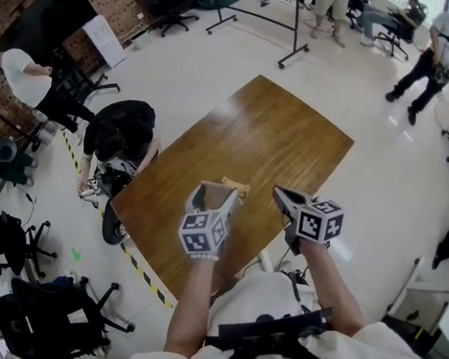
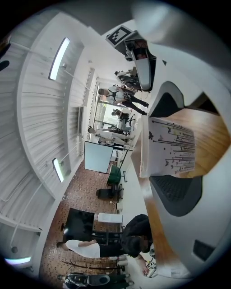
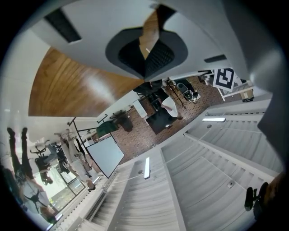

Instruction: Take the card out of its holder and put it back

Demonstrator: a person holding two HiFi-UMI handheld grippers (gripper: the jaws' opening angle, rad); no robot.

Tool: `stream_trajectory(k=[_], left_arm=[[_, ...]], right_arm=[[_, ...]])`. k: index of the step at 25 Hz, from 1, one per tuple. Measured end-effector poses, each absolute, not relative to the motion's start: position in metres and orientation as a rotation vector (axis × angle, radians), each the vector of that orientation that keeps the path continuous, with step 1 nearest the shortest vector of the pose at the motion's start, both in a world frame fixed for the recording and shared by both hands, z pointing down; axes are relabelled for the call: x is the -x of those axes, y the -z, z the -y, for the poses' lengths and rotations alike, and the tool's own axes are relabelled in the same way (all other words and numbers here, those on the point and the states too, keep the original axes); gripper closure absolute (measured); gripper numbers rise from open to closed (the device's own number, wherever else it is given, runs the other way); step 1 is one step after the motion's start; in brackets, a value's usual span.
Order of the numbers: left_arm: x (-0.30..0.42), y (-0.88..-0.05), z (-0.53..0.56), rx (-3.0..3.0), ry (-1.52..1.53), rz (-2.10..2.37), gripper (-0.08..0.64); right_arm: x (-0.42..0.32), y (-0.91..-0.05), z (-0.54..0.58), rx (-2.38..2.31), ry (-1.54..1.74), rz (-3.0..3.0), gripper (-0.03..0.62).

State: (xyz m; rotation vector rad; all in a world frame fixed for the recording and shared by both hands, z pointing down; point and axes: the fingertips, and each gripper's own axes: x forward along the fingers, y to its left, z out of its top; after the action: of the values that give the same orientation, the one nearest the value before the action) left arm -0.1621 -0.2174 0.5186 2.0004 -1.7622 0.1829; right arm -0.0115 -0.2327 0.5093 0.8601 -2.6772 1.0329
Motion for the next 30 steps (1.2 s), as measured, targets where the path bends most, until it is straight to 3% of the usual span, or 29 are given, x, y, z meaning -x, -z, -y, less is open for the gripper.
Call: stream_trajectory(k=[14,30], left_arm=[[0.161,-0.511,0.263,-2.065,-0.204,1.781,0.158],[0.134,-0.565,0.293,-2.158,-0.335,1.759,0.158]], right_arm=[[-0.008,-0.518,0.225,-0.928,-1.080,2.658,0.588],[-0.030,-0.542,0.233,-0.965,-1.147,2.573,0.588]])
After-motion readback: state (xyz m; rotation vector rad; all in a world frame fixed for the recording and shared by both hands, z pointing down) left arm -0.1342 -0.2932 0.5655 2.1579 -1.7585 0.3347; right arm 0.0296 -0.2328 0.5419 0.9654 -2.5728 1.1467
